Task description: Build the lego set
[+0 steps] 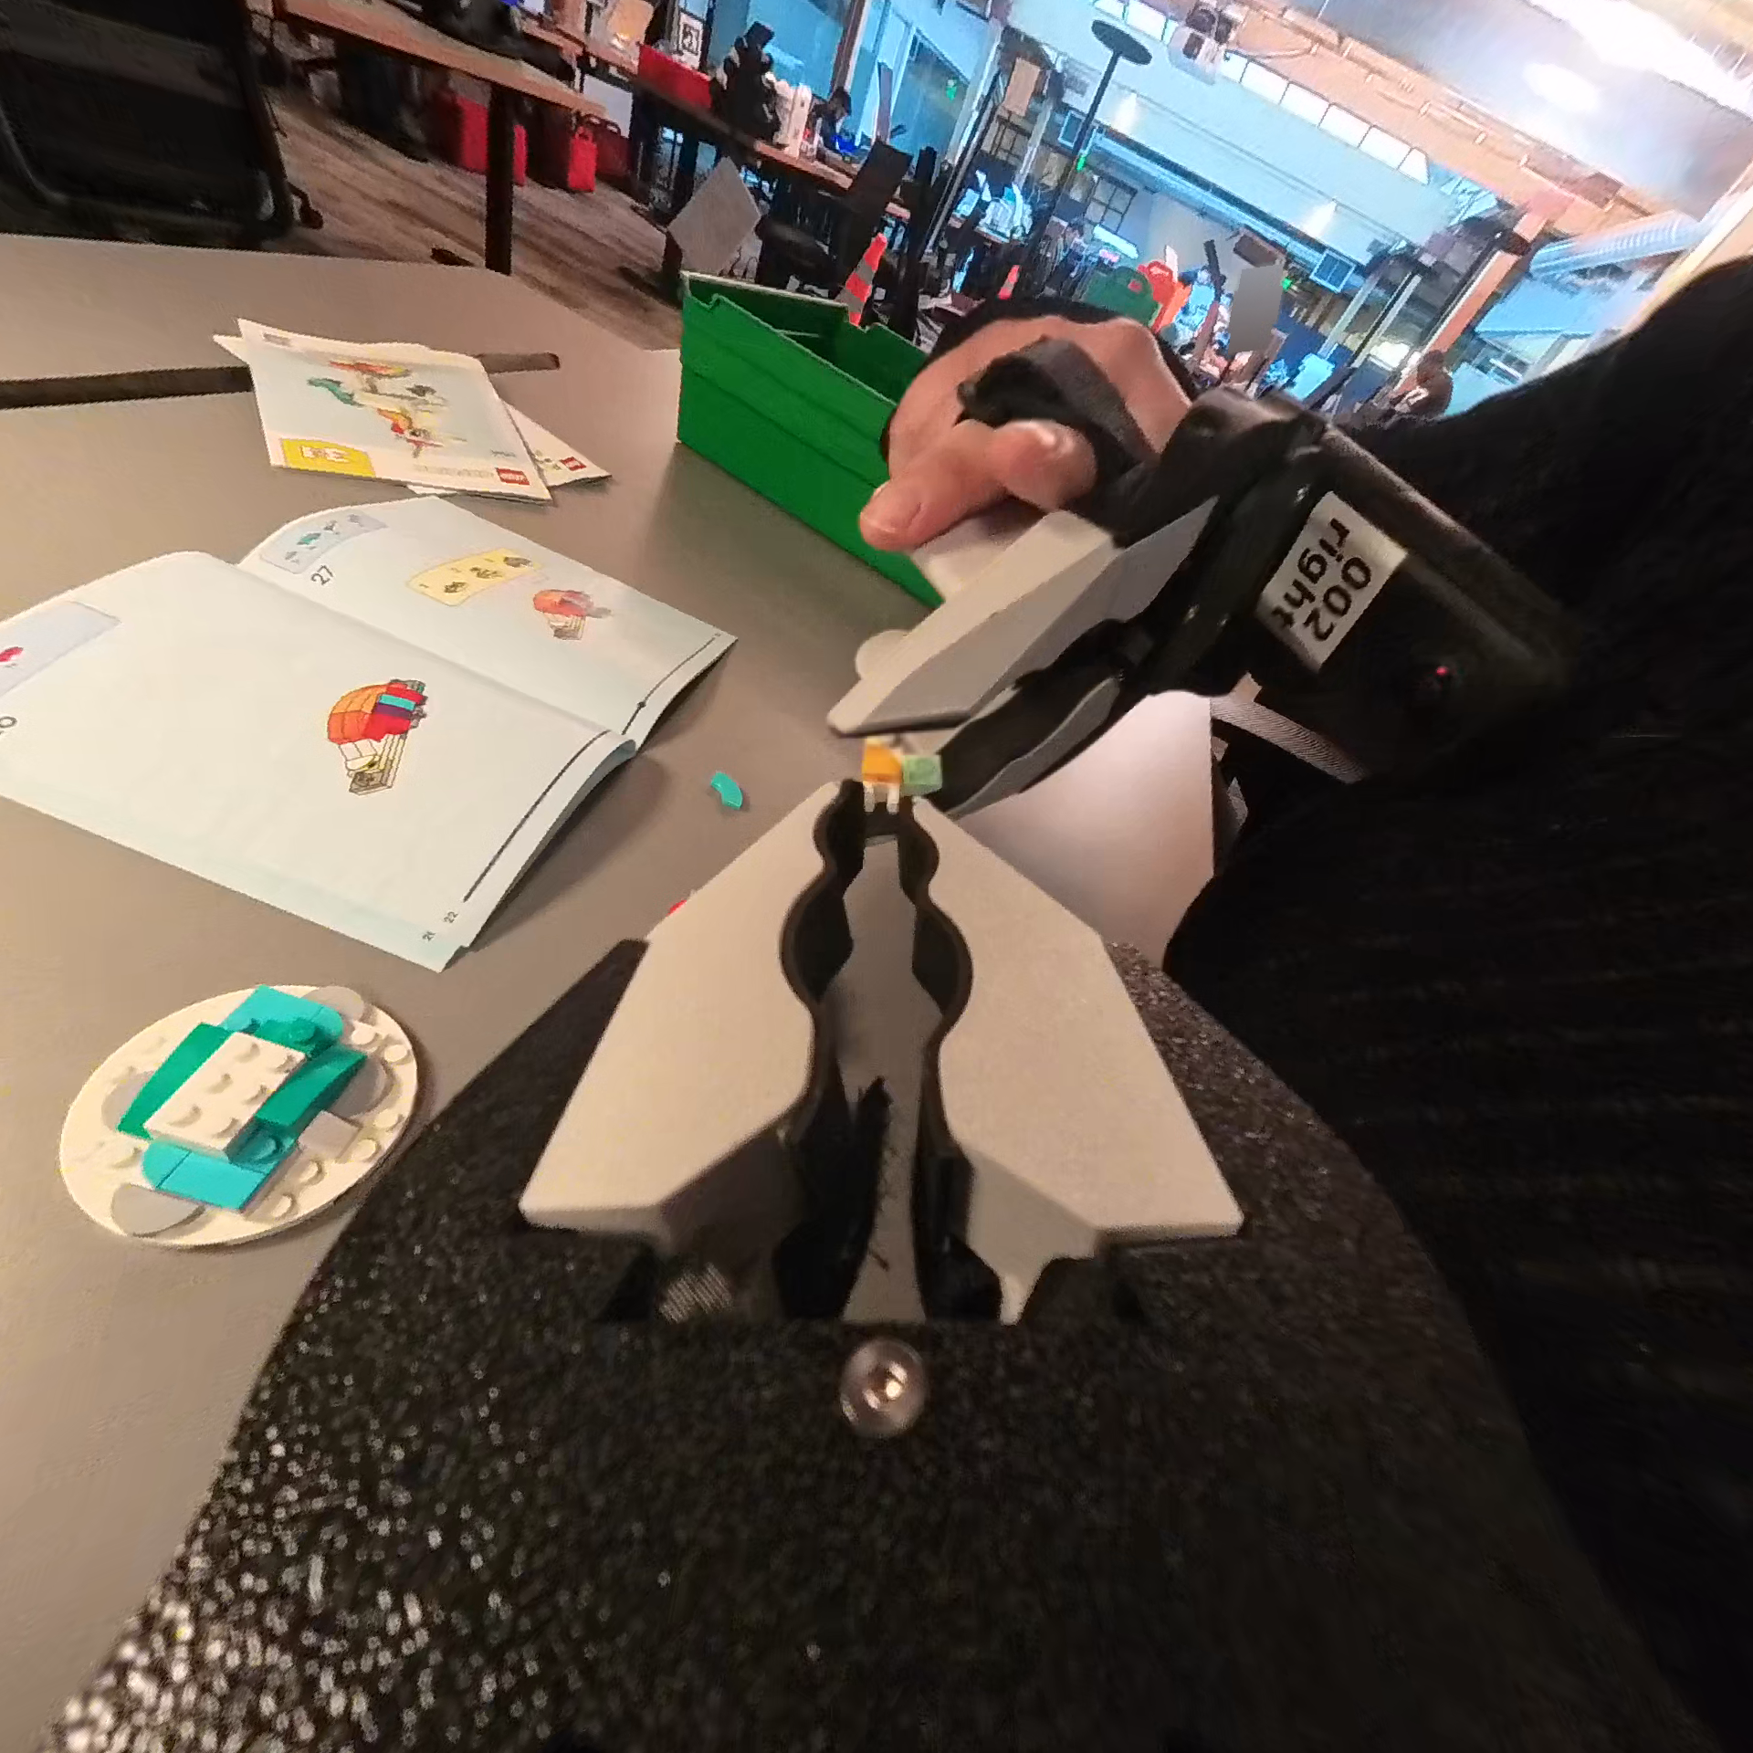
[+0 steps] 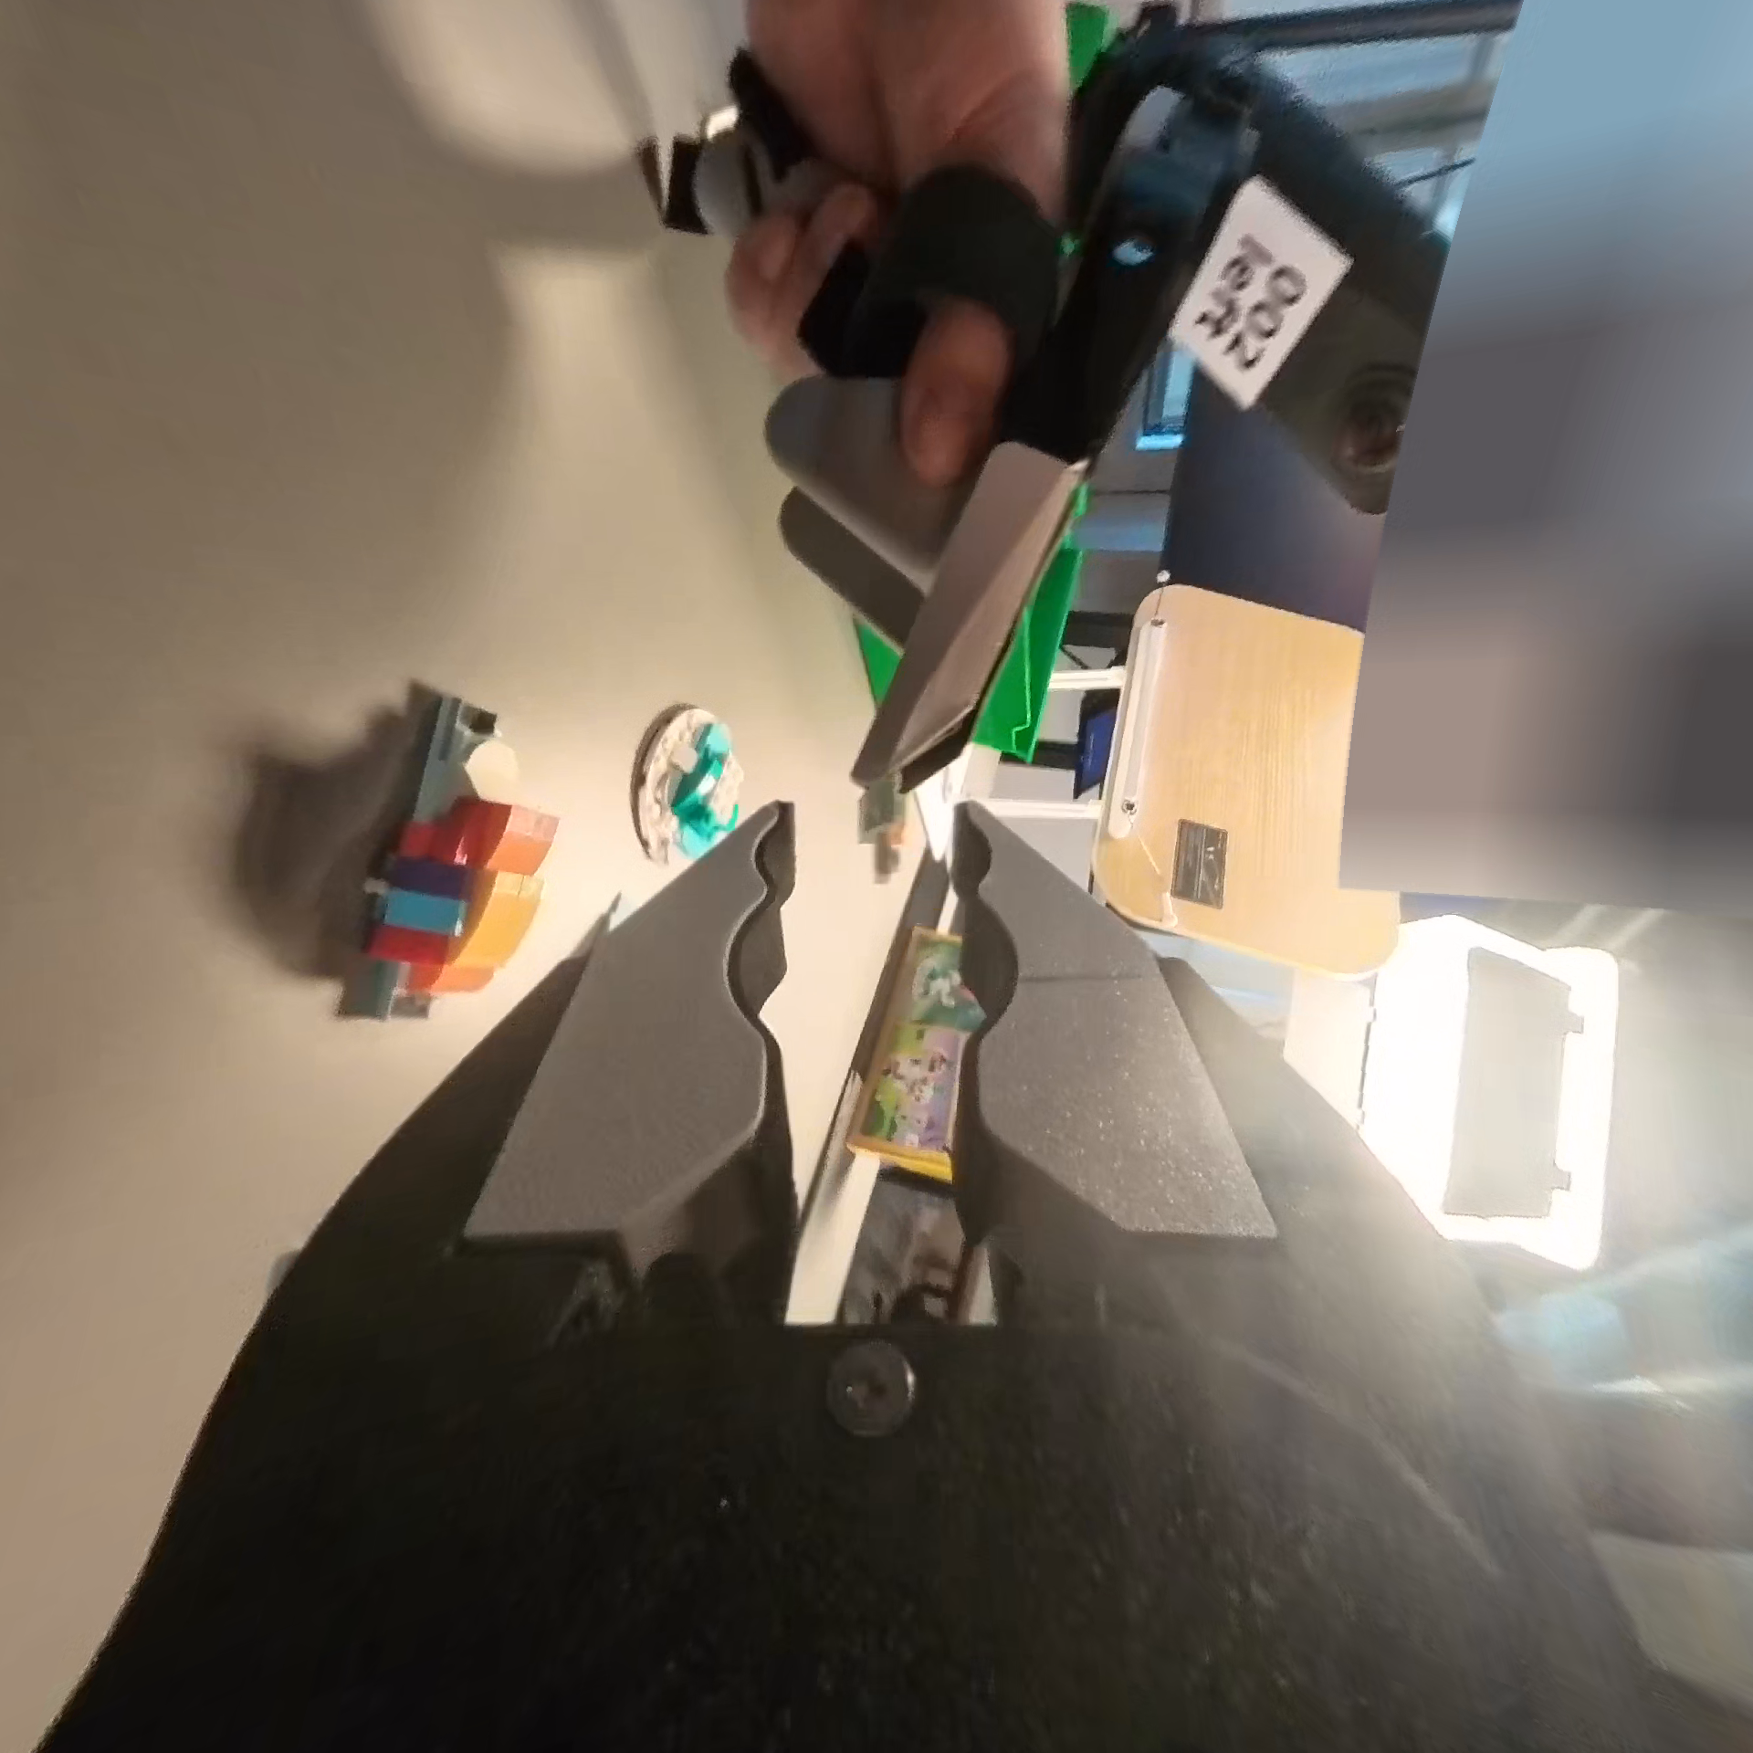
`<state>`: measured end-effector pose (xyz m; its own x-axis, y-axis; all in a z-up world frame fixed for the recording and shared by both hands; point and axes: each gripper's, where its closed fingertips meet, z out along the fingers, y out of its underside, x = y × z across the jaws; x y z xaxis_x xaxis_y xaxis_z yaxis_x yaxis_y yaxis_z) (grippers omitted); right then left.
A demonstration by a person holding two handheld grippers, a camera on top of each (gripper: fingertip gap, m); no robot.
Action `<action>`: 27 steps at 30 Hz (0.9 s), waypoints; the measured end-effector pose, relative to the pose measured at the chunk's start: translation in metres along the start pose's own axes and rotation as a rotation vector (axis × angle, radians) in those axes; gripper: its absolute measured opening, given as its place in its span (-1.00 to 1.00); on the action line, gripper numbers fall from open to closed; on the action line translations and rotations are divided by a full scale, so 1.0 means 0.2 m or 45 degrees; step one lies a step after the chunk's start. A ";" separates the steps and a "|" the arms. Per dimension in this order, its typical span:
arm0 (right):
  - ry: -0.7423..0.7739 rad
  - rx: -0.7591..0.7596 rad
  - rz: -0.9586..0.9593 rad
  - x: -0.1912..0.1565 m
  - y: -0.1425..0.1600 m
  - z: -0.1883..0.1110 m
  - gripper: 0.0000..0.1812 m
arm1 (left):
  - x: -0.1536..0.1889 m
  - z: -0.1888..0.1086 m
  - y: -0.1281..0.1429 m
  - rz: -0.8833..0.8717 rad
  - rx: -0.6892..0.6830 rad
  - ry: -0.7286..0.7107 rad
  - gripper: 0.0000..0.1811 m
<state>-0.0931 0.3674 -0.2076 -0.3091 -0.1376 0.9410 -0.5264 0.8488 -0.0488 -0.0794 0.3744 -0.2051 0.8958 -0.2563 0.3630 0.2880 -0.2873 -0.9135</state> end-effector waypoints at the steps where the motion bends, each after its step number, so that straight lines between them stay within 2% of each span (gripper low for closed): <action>1: 0.007 0.016 0.021 0.01 0.00 -0.01 -0.63 | 0.00 0.00 0.00 -0.008 -0.002 0.002 -0.95; 3: 0.013 0.040 0.065 0.02 -0.01 -0.02 -0.64 | 0.00 0.00 0.00 -0.035 0.002 0.022 -0.95; 8: 0.024 0.082 0.056 0.03 -0.02 -0.04 -0.88 | 0.02 0.00 -0.03 -0.067 0.040 0.066 -0.95; 17: -0.068 0.030 0.026 -0.01 -0.01 -0.03 -0.91 | 0.00 0.02 0.02 -0.029 -0.045 0.024 -0.95; 20: -0.076 0.039 0.266 -0.03 0.02 -0.02 -0.88 | -0.01 0.02 0.03 -0.034 -0.041 0.011 -0.95; 22: -0.149 -0.051 0.526 -0.06 0.12 -0.06 -0.46 | -0.03 0.01 0.06 -0.005 -0.060 -0.025 -0.95; 27: -0.334 -0.175 1.424 -0.30 0.40 -0.26 -0.51 | -0.06 -0.04 0.12 -0.001 -0.060 -0.081 -0.95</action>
<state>-0.0759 0.4697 -0.2509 -0.7113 0.6375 0.2961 0.2307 0.6096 -0.7584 -0.0859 0.3626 -0.2301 0.9159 -0.1971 0.3497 0.2736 -0.3311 -0.9031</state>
